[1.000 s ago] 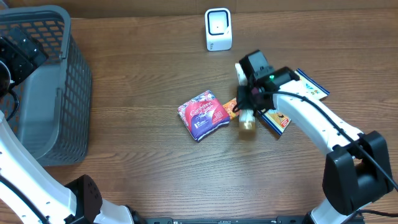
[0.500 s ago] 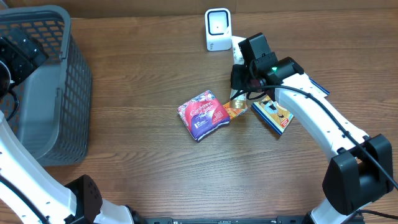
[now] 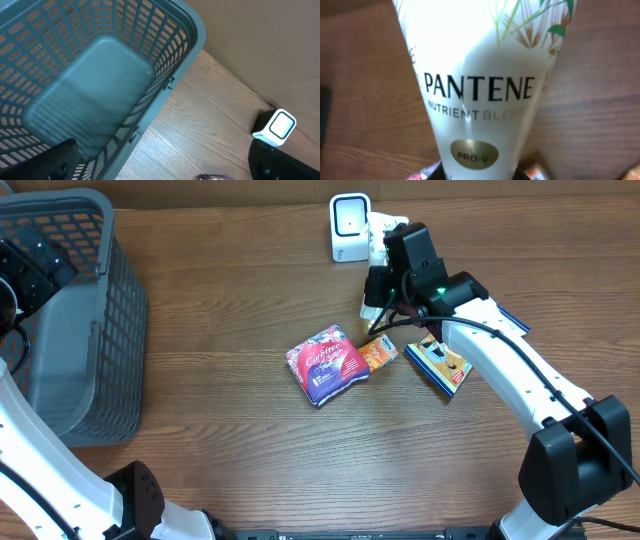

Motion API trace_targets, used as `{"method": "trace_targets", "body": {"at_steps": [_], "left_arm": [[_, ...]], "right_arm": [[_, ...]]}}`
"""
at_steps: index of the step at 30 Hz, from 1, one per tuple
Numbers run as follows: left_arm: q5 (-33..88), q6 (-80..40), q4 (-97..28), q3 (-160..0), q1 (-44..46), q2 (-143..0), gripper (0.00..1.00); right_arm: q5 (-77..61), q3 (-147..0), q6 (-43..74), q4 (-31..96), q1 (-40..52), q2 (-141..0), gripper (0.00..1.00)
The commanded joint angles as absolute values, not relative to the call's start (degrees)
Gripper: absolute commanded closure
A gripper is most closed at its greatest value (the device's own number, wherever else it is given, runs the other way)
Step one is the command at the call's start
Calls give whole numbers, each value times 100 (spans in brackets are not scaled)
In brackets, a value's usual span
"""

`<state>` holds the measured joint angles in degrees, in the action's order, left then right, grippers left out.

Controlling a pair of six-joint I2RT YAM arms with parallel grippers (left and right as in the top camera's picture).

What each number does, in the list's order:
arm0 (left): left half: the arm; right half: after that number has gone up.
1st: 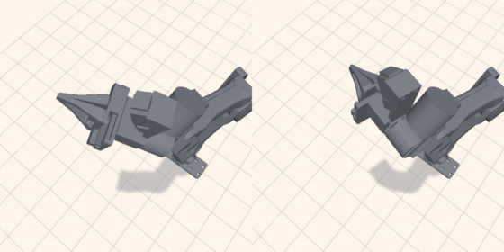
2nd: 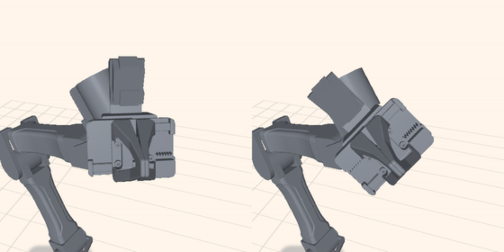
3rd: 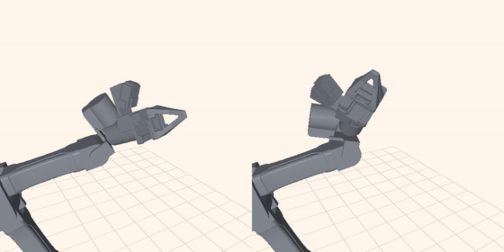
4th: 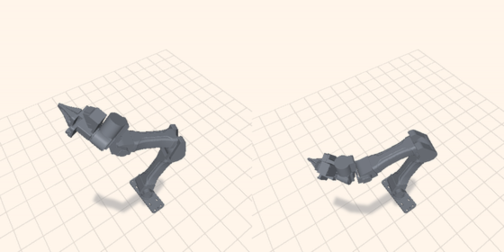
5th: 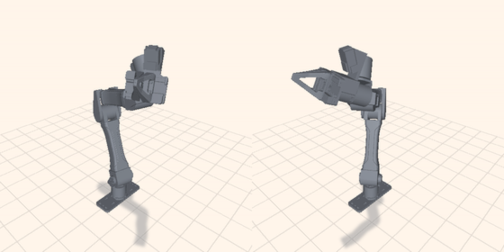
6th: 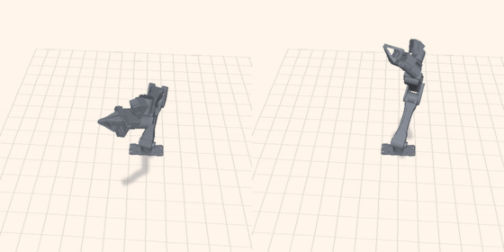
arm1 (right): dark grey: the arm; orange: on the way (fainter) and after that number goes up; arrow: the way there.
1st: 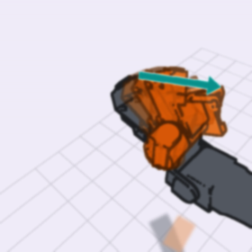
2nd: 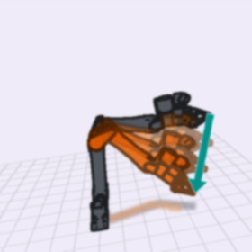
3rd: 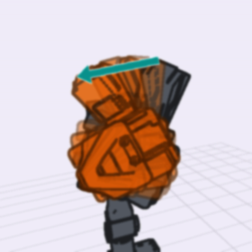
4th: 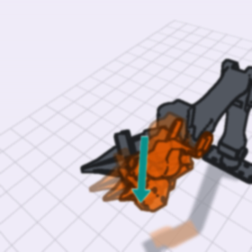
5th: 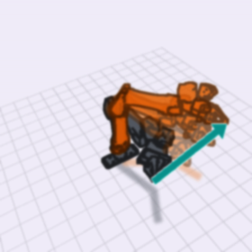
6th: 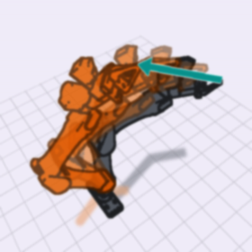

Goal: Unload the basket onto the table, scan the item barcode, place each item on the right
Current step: 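Lift the Pantene tube and hold it in front of the white scanner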

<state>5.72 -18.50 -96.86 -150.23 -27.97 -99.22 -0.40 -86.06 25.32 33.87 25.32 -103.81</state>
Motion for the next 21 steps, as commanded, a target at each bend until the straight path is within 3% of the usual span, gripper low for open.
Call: {"method": "trace_targets", "body": {"at_steps": [1, 16, 21], "left_arm": [[537, -1929, -9679, -15008, -2821, -9922, 0], [537, -1931, -9679, -15008, -2821, -9922, 0], [537, -1931, -9682, -15008, -2821, -9922, 0]], "right_arm": [[-16, -8820, 2554, 2842, 2556, -10363, 96], [-5, -8820, 2530, 1245, 2567, -10615, 96], [224, -8820, 2204, -307, 2567, -11330, 96]]}}
